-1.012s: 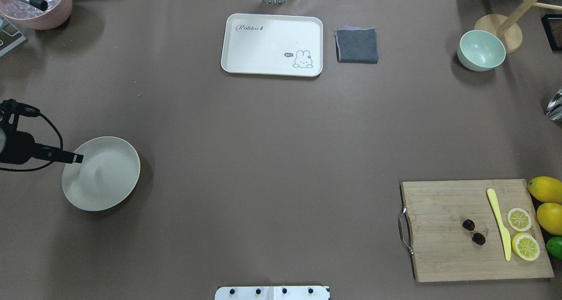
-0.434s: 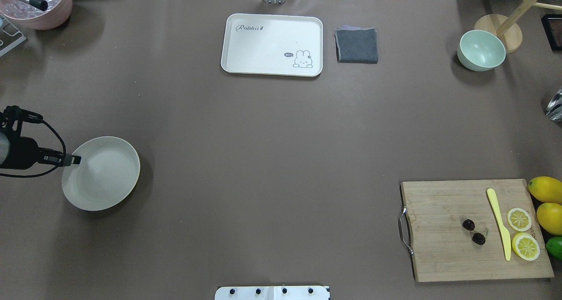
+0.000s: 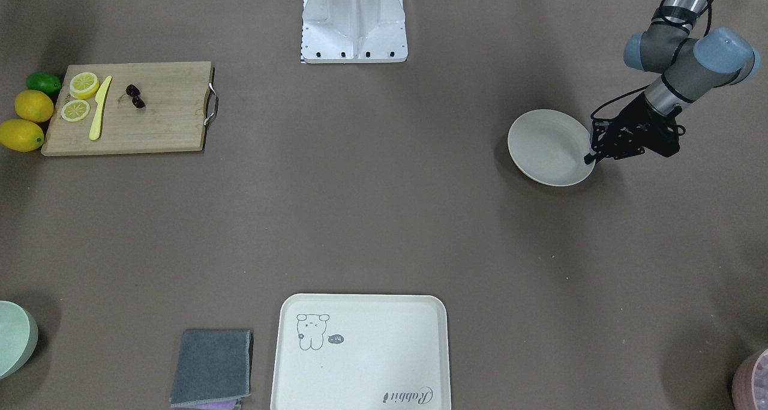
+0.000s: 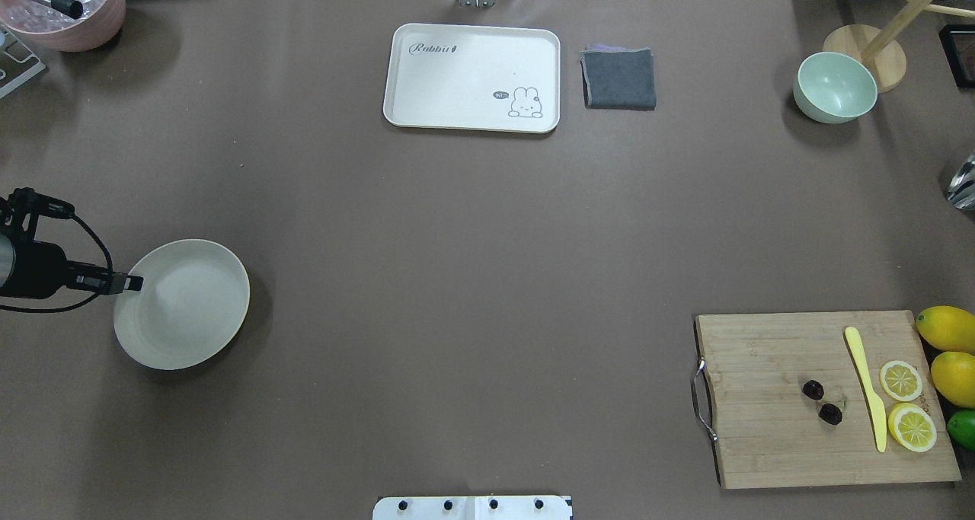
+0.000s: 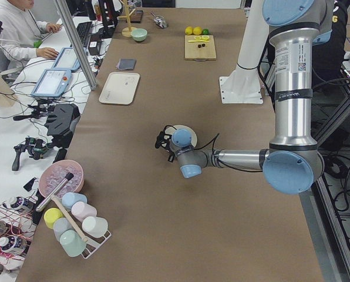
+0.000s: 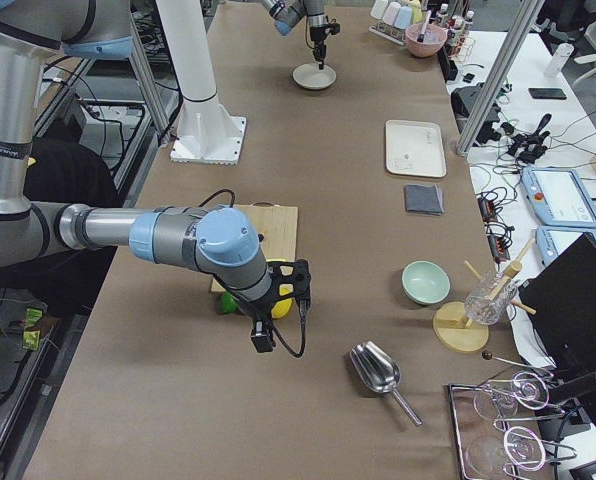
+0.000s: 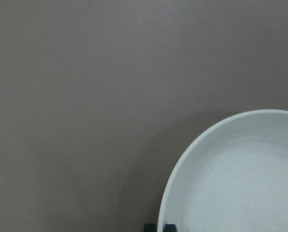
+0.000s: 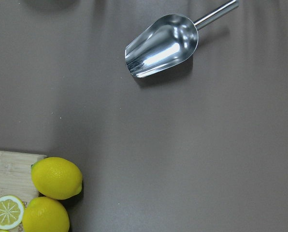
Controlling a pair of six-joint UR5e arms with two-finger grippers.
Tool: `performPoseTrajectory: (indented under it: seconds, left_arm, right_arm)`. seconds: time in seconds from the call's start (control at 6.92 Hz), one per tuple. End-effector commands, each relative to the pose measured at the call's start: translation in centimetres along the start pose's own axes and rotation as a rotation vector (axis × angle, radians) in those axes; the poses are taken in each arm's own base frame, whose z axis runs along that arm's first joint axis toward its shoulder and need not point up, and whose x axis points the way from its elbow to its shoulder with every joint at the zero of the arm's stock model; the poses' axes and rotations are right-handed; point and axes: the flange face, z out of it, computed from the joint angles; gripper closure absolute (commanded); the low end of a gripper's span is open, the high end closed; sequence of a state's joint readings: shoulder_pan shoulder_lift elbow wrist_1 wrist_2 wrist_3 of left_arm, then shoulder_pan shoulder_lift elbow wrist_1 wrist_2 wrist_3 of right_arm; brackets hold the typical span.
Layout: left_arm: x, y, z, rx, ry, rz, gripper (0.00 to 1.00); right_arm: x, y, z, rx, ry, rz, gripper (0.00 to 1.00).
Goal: Place red cherry on plate
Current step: 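Drag the white plate with the left gripper toward the table center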
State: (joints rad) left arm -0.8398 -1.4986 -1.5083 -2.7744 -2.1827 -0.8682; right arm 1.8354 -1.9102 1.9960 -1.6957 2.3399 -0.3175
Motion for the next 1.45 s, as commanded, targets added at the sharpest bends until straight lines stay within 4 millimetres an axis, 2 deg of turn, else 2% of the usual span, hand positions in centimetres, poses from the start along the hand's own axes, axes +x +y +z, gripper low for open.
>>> performPoseTrajectory:
  seconds: [0.0, 0.14, 0.29, 0.43, 0.58, 0.87, 1.16, 1.3]
  left_arm:
    - [2.3, -6.3, -5.5, -0.058, 0.066, -0.087, 1.00]
    - [5.5, -8.8, -8.8, -0.075, 0.072, -0.131, 1.00]
    - [10.3, -10.9, -11.1, -0.094, 0.054, -0.161, 1.00]
    - [15.3, -13.9, -12.9, -0.090, 0.057, -0.176, 1.00]
    - [20.8, -16.9, -13.2, -0.096, 0.065, -0.257, 1.00]
    - [27.5, -17.2, -9.4, -0.104, 0.069, -0.296, 1.00]
    - [35.7, -14.4, -1.3, -0.068, 0.016, -0.327, 1.00]
    - [39.5, -11.7, 3.1, -0.074, -0.004, -0.312, 1.00]
  right_arm:
    - [0.0, 0.4, -0.1, 0.004, -0.005, 0.005, 0.00]
    - [0.0, 0.4, -0.1, 0.006, -0.004, 0.005, 0.00]
    - [0.0, 0.4, -0.1, 0.007, -0.004, 0.004, 0.00]
    - [-0.2, 0.3, -0.2, 0.009, -0.005, 0.000, 0.00]
    - [-0.5, 0.2, -0.6, 0.015, -0.004, -0.007, 0.00]
    - [-0.5, 0.2, -0.7, 0.018, -0.002, -0.008, 0.00]
    - [-0.8, 0.2, -0.8, 0.019, -0.003, -0.010, 0.00]
    - [-0.8, 0.3, -0.8, 0.018, -0.003, -0.009, 0.00]
